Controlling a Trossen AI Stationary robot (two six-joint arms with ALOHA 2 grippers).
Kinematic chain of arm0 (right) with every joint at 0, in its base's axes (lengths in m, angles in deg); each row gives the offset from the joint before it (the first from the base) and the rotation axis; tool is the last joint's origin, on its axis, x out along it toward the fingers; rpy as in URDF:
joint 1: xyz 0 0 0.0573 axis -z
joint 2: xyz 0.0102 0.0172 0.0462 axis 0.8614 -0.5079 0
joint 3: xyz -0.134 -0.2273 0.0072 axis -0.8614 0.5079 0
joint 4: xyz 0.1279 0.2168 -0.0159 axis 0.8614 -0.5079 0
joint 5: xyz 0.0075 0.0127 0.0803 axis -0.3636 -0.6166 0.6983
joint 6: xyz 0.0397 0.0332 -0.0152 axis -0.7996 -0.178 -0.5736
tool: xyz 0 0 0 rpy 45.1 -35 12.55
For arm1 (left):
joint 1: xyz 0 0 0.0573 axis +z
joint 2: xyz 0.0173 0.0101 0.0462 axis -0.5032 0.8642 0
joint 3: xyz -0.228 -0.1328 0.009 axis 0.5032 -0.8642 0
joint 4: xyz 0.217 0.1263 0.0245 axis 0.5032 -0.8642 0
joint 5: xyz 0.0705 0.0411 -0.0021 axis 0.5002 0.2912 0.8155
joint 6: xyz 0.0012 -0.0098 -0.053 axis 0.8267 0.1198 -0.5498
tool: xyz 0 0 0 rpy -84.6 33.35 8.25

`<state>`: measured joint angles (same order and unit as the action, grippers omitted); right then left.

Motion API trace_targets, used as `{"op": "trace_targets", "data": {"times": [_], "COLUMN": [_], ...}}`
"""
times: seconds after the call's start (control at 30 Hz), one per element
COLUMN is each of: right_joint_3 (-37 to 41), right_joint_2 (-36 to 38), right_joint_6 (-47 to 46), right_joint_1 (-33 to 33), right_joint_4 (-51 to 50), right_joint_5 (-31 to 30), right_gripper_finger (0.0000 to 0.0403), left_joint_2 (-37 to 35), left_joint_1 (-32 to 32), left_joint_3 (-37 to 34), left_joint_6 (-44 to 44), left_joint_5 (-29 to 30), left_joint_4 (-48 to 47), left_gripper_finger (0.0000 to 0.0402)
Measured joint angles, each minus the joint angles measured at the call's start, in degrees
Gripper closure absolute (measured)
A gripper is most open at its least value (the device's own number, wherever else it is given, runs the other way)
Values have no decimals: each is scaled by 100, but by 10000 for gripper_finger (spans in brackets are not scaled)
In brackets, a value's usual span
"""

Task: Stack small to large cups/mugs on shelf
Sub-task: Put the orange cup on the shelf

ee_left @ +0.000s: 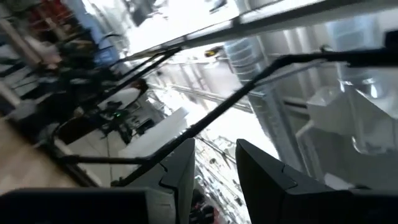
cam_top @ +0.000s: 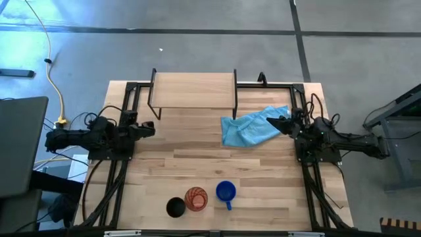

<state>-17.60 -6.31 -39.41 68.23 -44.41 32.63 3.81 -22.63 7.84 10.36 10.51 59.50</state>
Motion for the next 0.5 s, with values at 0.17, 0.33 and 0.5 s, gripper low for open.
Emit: {"op": "trace_targets", "data": {"times": [0.17,0.33,0.5], "right_joint_3": [0,2,2], "right_joint_2": [-1,-1,-1], "right_joint_6": [22,-100,-48], "right_joint_1": [0,-18,-91], "right_joint_4": [-366,-425,-416], "right_joint_5": [13,33,380], "right_gripper_finger": [258,258,258], "left_joint_2": [1125,2526,3768], "left_joint_1": [-631,-1217,-1448], "left_joint_3": [577,1375,2387], "left_joint_6": [844,1970,2420], "left_joint_5": [193,49,-8], "left_joint_4": [289,224,164], "left_gripper_finger": [296,296,296]}}
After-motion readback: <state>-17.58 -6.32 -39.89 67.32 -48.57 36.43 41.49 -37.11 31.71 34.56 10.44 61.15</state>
